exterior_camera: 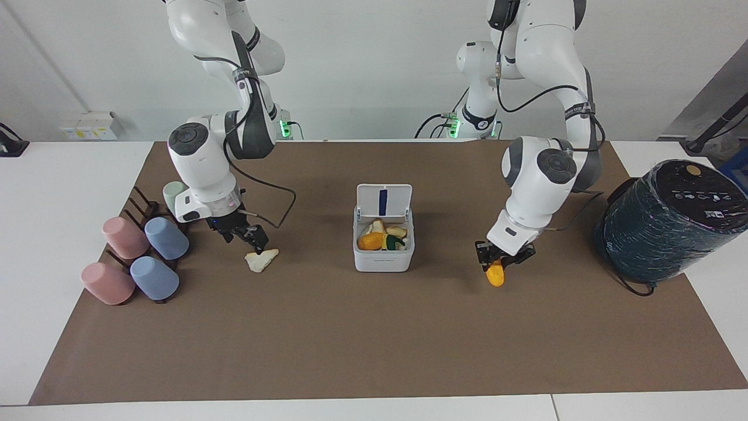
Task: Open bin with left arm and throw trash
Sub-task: 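Carry the orange piece over the bin and open the left gripper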
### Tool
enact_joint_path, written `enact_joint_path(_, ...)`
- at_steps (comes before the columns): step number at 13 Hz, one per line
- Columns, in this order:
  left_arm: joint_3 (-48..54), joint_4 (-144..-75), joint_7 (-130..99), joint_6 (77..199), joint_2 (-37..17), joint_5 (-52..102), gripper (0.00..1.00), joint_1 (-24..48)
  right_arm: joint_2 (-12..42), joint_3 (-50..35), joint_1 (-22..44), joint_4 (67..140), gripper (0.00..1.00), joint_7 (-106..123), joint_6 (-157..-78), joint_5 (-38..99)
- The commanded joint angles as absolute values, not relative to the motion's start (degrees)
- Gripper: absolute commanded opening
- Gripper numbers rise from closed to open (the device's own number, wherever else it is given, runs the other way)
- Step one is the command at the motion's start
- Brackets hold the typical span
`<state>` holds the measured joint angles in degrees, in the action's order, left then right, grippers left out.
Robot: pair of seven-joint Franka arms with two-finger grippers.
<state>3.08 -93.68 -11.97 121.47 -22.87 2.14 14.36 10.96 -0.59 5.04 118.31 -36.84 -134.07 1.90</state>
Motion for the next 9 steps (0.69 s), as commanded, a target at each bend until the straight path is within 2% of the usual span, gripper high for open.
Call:
enact_joint_path(1, 2.37, -86.5, -16.77, 113.15, -24.87, 5.35, 0.0, 18.18, 12.3, -1.58, 5.53, 122.25, 1.0, -45.51, -138.94, 0.62)
enact_joint_path(3, 2.46, -84.29, -23.08, 111.18, -24.52, 6.33, 0.0, 21.95, 13.62, -1.49, 5.37, 122.52, 1.0, -45.44, -140.01, 0.62)
enact_joint_path(9, 2.64, -84.98, -29.62, 112.5, -24.0, 10.81, 0.0, 29.43, 17.05, -1.58, 6.67, 122.43, 1.0, -46.14, -140.1, 0.62)
